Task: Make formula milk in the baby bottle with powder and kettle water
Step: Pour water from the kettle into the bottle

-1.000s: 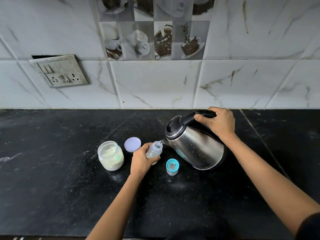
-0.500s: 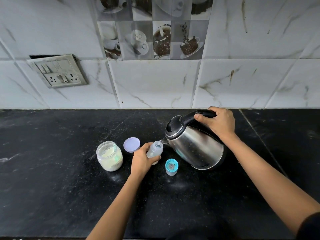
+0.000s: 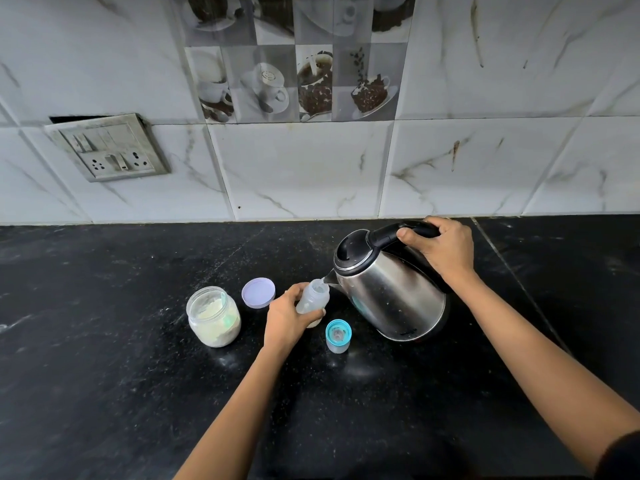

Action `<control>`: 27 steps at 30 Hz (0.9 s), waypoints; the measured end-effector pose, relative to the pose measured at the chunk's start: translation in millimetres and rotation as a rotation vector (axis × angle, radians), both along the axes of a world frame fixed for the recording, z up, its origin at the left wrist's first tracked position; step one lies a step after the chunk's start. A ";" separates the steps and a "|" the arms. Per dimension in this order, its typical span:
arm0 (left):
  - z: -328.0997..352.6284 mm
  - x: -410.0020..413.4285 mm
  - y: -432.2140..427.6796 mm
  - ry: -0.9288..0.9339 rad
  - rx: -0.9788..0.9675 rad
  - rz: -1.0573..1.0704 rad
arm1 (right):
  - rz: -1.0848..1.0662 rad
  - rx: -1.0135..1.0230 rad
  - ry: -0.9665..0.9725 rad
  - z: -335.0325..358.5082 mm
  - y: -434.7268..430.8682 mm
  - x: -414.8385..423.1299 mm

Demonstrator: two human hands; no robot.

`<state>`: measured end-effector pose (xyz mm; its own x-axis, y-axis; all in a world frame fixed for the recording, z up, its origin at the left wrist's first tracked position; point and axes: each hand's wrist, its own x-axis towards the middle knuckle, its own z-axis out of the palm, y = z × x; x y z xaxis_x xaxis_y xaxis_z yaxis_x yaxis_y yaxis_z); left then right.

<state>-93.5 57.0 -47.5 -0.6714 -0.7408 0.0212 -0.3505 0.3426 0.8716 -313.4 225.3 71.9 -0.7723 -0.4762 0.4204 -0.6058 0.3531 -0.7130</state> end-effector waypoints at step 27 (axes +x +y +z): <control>17.3 -9.2 19.7 0.075 0.010 0.073 | -0.088 -0.352 -0.445 -57.8 102.1 -28.2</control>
